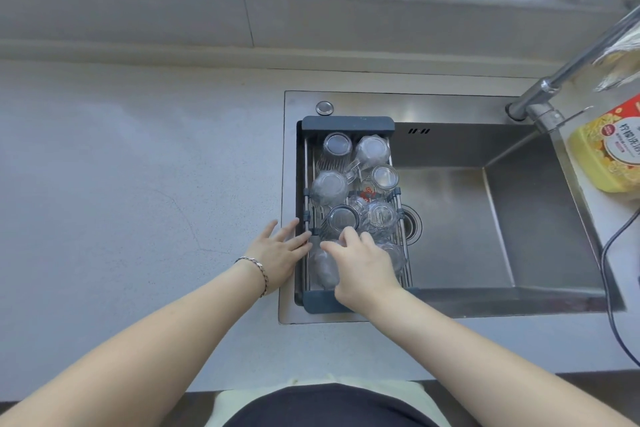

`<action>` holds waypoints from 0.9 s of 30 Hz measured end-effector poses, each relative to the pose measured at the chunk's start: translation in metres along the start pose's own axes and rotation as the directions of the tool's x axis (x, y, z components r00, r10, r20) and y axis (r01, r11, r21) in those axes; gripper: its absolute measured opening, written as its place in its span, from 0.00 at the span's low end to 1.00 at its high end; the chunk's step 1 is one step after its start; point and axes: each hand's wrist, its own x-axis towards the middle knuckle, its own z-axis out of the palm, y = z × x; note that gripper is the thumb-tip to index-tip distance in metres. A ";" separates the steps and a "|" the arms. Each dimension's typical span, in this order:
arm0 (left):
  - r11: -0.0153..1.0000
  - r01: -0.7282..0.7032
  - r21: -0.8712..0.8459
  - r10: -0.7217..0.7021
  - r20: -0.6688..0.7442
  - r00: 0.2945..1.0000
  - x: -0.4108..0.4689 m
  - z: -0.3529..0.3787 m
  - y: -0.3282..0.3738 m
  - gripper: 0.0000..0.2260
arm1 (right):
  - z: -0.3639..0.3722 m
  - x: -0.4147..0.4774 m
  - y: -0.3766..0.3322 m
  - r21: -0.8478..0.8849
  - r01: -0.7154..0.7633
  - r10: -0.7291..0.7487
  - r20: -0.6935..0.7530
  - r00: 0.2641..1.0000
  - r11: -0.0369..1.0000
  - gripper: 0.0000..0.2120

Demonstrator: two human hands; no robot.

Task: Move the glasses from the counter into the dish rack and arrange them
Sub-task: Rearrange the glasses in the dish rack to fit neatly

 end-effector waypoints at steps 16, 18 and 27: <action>0.998 -0.035 0.048 0.034 0.022 0.999 0.003 -0.020 -0.006 0.21 | 0.025 0.015 0.009 -0.015 0.002 -0.001 0.074 0.997 1.000 0.26; 1.000 -0.016 0.021 0.015 0.023 1.000 0.002 -0.018 -0.005 0.21 | 0.025 0.016 0.003 -0.095 0.014 -0.005 0.091 0.996 0.995 0.23; 0.998 0.014 -0.053 -0.014 -0.009 1.000 0.001 -0.010 -0.004 0.21 | 0.032 0.017 0.010 -0.027 0.098 -0.094 0.119 0.988 0.995 0.30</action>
